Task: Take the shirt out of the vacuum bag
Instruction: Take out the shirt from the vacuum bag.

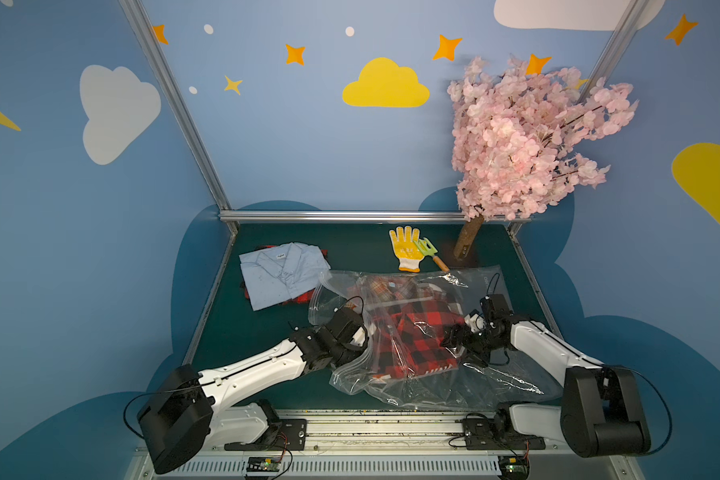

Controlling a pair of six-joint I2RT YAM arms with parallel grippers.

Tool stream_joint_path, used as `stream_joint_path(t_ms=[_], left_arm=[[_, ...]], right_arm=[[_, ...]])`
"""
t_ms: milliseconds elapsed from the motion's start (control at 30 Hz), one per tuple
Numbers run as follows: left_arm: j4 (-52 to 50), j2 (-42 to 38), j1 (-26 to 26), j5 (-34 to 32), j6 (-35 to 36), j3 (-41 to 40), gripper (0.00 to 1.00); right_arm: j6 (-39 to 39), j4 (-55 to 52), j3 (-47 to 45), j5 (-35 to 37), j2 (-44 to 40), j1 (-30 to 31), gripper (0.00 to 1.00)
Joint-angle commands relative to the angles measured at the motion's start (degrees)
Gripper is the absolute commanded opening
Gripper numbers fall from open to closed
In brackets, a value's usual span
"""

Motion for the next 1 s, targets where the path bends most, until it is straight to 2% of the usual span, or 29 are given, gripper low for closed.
stream_joint_path(t_ms=[0,300,667,767,967], left_arm=[[-1.8,-2.7,0.5,0.0,1.8,2.3,0.11],[-8.0,-6.9,2.1,-3.2,4.6,5.5,0.11],[-10.9,-10.9,5.1,-5.6,6.3,0.7,0.09],[-7.6,-11.0,5.3,-3.9,5.7,-1.2,0.09],[7.0,-6.4,3.9,0.6,3.4,-7.4,0.09]], right_arm=[[-0.6,-0.4,0.7,0.5,0.2,-1.4,0.86],[-1.0,0.4,-0.7,-0.6,-0.6,-5.3,0.86],[-0.4,2.0,-2.6,-0.2,0.2,-8.6,0.86],[-0.6,2.3,-2.5,-1.1,0.1,-8.9,0.86],[-1.3,2.7,-2.4,-3.4,0.2,-9.1,0.85]])
